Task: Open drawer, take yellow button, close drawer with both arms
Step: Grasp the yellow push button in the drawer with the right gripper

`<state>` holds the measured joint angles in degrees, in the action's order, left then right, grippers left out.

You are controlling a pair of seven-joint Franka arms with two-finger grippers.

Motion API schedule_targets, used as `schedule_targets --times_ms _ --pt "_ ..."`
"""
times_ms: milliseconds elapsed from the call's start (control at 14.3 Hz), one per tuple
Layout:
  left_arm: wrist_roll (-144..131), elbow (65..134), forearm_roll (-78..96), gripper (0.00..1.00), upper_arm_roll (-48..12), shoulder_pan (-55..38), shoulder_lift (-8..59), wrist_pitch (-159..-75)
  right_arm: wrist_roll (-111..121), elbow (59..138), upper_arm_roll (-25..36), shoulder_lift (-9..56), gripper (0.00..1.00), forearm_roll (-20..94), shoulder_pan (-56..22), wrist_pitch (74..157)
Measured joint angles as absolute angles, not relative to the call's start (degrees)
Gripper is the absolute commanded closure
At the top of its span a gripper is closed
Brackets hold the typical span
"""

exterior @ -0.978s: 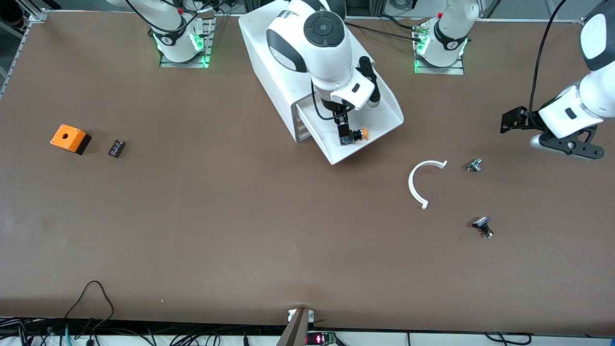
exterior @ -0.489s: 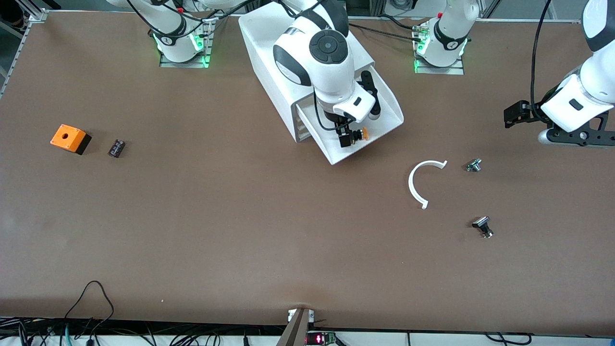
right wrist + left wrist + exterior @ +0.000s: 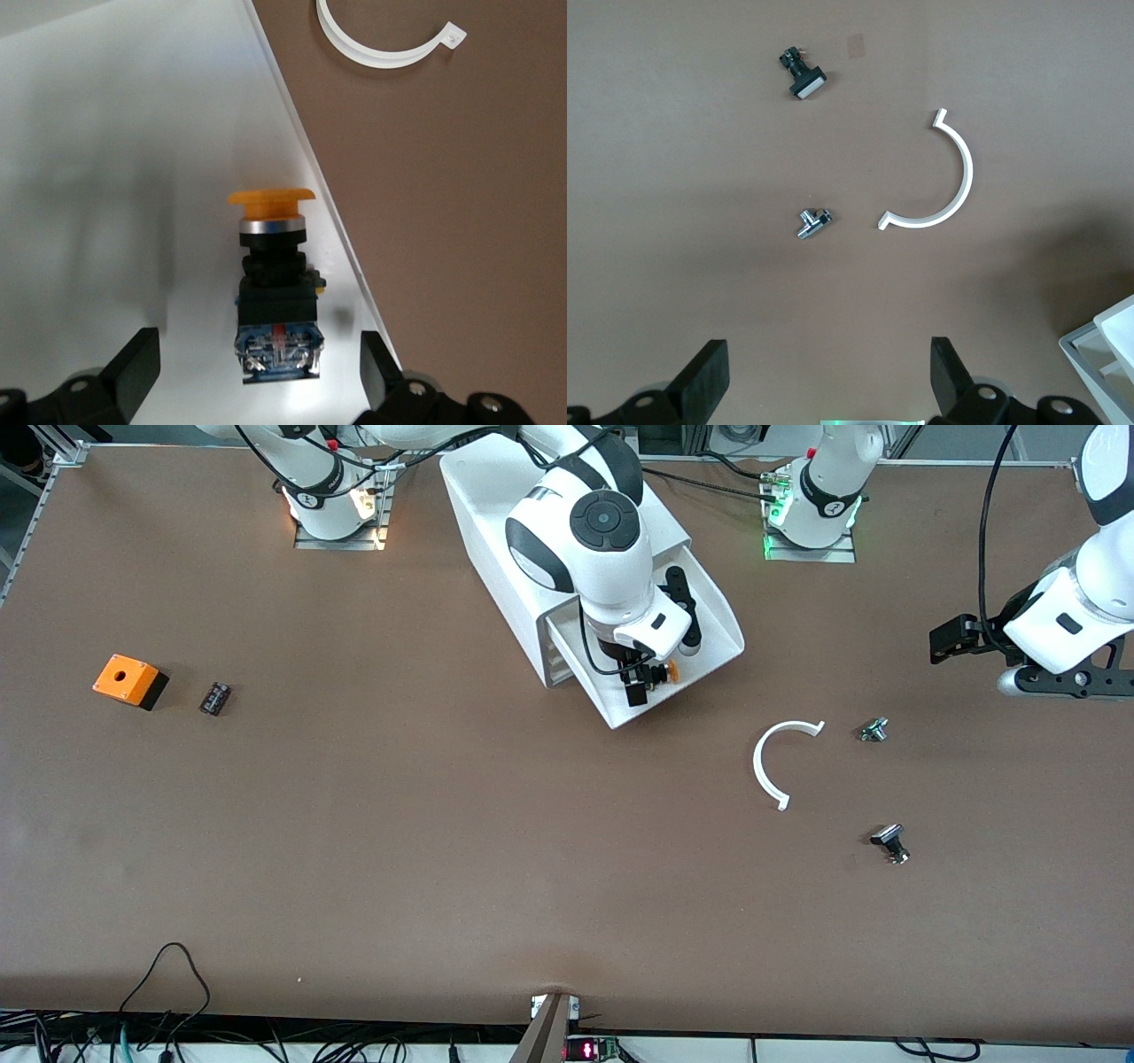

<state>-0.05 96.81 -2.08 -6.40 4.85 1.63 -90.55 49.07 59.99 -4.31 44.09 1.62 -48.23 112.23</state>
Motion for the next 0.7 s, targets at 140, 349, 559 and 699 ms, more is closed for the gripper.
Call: schedule_targets --times_ms 140,349,559,699 --pt "0.02 96.81 -1.47 0.00 -6.20 4.85 1.63 -90.55 49.05 59.99 -3.33 44.13 0.04 1.62 -49.19 112.75" --pt "1.58 96.81 -1.06 0.00 -6.07 4.89 1.64 -90.55 48.98 59.99 -2.78 44.37 0.28 1.62 -49.73 113.19" --pt "3.91 96.81 -1.03 0.00 -6.02 4.94 1.66 -90.55 48.98 59.99 -2.69 44.53 0.44 1.62 -49.72 113.27" --pt "5.02 96.81 -1.03 0.00 -5.99 4.98 1.69 -90.54 48.96 59.98 -2.68 44.53 0.53 1.62 -49.73 113.35"
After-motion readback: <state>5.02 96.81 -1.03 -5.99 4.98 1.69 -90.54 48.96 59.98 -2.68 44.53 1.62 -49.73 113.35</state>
